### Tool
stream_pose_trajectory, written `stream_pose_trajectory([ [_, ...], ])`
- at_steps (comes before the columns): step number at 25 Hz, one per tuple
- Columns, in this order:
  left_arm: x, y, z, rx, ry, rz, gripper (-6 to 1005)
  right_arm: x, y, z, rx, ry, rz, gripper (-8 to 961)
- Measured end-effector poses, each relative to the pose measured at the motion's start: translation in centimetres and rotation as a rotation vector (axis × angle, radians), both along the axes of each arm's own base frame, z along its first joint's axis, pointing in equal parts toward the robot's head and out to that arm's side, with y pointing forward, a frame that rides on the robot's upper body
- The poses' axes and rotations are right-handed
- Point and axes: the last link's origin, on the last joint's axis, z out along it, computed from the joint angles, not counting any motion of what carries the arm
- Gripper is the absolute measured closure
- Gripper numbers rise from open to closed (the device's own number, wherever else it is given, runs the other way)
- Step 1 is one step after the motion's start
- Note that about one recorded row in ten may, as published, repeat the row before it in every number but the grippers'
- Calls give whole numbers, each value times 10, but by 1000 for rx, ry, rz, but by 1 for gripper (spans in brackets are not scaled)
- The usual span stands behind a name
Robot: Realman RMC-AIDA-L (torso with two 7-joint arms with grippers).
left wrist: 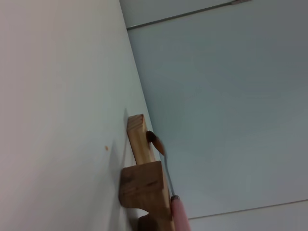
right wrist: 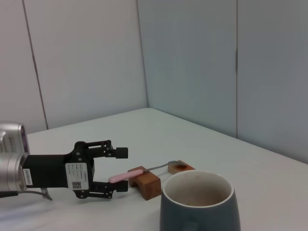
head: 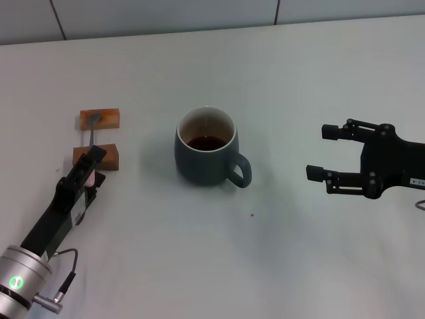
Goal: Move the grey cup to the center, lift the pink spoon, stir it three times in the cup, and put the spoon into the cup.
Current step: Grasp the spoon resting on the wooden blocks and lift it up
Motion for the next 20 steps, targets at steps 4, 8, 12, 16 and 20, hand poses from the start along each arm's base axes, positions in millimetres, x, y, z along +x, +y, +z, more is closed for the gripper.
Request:
stream_pose_trajectory([
  [4, 0, 0, 0, 0, -2, -1, 216, 0, 0, 0, -3, 0, 3, 134],
  [8, 0, 0, 0, -2, -11, 3, 220, 0, 0, 0, -4, -1, 3, 134],
  [12, 0, 1, 0, -4, -15, 9, 224, -1, 0, -1, -7, -2, 5, 133],
  [16, -1, 1, 0, -4, -20, 18, 228, -1, -1, -2, -14, -4, 9, 133],
  [20, -1, 2, 0, -3, -20, 19, 285, -2, -1, -3, -14, -4, 9, 133],
])
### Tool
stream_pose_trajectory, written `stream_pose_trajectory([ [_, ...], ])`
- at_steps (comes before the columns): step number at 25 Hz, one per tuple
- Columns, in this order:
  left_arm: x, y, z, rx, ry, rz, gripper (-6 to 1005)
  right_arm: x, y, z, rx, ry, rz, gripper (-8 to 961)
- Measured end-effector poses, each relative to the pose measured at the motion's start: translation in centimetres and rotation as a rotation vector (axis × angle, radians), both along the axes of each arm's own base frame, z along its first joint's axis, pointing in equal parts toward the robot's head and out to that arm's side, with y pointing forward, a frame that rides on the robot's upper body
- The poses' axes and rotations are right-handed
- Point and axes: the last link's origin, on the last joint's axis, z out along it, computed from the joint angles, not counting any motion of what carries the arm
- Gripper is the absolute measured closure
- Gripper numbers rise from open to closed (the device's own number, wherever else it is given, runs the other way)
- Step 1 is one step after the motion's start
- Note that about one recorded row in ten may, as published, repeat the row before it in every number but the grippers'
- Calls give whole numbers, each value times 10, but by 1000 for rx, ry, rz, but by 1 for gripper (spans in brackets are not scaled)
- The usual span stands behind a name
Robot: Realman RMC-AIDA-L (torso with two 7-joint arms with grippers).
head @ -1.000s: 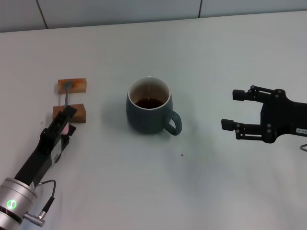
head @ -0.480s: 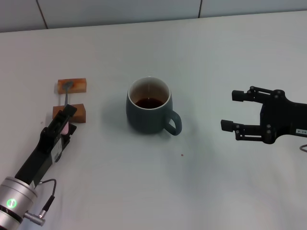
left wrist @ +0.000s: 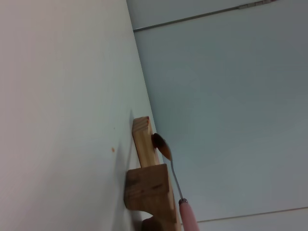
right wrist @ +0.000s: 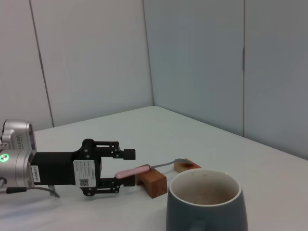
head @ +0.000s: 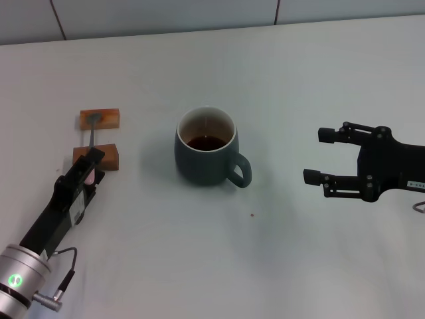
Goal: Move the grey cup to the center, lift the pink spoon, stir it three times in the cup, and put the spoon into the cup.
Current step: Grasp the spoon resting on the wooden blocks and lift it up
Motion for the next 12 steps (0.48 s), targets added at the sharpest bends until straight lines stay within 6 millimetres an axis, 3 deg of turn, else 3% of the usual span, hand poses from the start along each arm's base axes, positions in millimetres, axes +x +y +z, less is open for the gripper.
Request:
stream_pose_trajectory([
  [4, 0, 0, 0, 0, -2, 2, 394, 0, 0, 0, 0, 0, 1, 133],
  [12, -2, 1, -1, -11, -9, 20, 435, 0, 0, 0, 0, 0, 2, 134],
])
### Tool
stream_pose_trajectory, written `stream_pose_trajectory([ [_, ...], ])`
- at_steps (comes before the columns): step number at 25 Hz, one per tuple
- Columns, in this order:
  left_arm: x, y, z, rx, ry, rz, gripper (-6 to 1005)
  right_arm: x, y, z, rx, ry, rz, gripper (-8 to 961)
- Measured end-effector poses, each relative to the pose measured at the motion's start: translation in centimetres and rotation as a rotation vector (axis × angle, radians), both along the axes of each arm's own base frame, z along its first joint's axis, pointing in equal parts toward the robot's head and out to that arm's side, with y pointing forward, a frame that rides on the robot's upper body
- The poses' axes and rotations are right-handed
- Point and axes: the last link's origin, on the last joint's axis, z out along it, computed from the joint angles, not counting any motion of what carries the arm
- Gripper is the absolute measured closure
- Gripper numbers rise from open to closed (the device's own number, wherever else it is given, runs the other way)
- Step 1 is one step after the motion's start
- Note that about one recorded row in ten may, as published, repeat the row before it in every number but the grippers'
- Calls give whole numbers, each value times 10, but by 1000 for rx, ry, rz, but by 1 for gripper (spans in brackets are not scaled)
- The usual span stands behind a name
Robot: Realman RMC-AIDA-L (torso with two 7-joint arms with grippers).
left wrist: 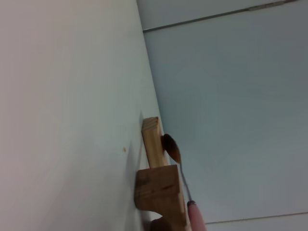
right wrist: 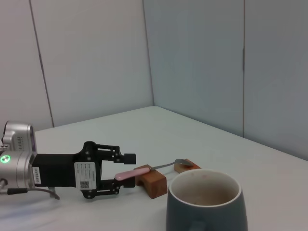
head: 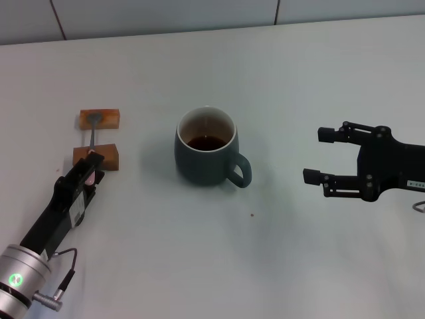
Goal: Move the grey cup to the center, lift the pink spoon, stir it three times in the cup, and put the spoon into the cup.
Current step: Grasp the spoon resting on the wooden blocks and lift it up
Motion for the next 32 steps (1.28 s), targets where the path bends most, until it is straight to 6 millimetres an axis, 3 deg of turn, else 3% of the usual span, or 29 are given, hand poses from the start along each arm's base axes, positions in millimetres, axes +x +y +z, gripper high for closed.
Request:
stream_pose_trajectory([
  [4, 0, 0, -1, -3, -1, 5, 456, 0, 0, 0, -1, 1, -1, 133],
  [8, 0, 0, -1, -2, -4, 8, 564, 0, 0, 0, -1, 1, -2, 133],
  [16, -2, 0, 1, 6, -5, 18, 565, 1, -1, 0, -1, 1, -4, 134],
  [22, -3, 1, 2, 14, -6, 24, 699, 1, -1, 0, -1, 1, -4, 133],
  [32, -5, 2, 5, 19, 17, 19, 752, 1, -1, -1, -9, -6, -1, 134],
])
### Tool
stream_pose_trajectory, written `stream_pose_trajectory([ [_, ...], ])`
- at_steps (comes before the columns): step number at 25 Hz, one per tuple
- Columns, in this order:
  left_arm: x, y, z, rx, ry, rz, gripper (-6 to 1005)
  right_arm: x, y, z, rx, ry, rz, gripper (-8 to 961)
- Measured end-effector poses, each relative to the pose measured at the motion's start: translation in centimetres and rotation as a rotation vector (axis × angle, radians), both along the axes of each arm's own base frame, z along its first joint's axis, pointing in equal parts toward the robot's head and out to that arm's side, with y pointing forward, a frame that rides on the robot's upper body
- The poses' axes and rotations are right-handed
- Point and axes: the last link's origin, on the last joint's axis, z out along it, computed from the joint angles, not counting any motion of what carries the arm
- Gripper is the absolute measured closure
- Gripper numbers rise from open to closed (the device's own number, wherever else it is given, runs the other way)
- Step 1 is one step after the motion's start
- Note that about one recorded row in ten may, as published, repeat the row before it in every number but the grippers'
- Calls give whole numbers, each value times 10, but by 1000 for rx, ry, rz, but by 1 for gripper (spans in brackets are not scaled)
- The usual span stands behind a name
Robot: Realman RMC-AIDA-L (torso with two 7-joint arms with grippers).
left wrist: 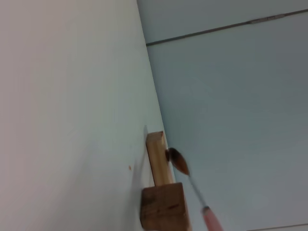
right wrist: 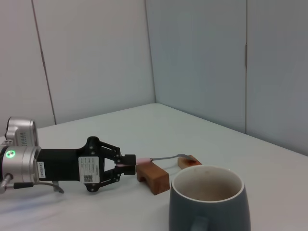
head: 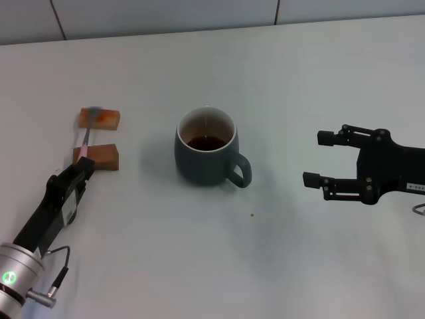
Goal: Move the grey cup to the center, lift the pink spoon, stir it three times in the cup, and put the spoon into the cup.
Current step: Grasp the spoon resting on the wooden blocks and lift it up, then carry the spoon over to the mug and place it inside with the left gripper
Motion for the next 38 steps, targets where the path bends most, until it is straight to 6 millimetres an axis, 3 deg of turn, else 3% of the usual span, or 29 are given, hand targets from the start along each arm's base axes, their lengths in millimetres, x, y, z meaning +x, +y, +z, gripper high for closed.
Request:
stream_pose_trajectory([
  [6, -1, 0, 4, 19, 35, -24, 873, 0, 0, 0, -2, 0, 2, 134],
  [10, 0, 2, 10, 37, 59, -60, 870, 0, 0, 0, -2, -1, 1, 133],
  [15, 11, 30, 46, 64, 217, -326, 867, 0, 0, 0, -1, -1, 0, 134],
  [21, 27, 71, 110, -7, 514, -655, 862, 1, 1, 3, 13, 1, -3, 134],
  [24, 47, 91, 147, -75, 756, -814, 860, -1, 2, 4, 17, 1, 1, 134],
  [30, 96, 102, 196, -141, 1091, -1021, 856, 0, 1, 5, 19, 8, -8, 133],
  [33, 124, 101, 210, -202, 1200, -1159, 854, 0, 0, 4, 18, 10, -10, 133],
  [38, 159, 98, 211, -317, 1330, -1326, 850, 0, 0, 4, 17, 12, -12, 133],
])
